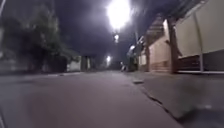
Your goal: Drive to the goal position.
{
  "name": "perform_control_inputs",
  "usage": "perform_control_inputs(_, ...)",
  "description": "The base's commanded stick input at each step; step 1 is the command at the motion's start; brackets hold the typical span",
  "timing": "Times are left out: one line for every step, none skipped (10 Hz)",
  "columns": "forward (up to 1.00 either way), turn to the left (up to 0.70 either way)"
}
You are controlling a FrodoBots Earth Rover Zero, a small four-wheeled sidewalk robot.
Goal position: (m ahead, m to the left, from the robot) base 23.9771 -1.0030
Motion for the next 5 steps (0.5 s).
perform_control_inputs(0.7,0.0)
perform_control_inputs(0.7,0.0)
perform_control_inputs(0.7,0.0)
perform_control_inputs(0.7,0.0)
perform_control_inputs(0.7,0.0)
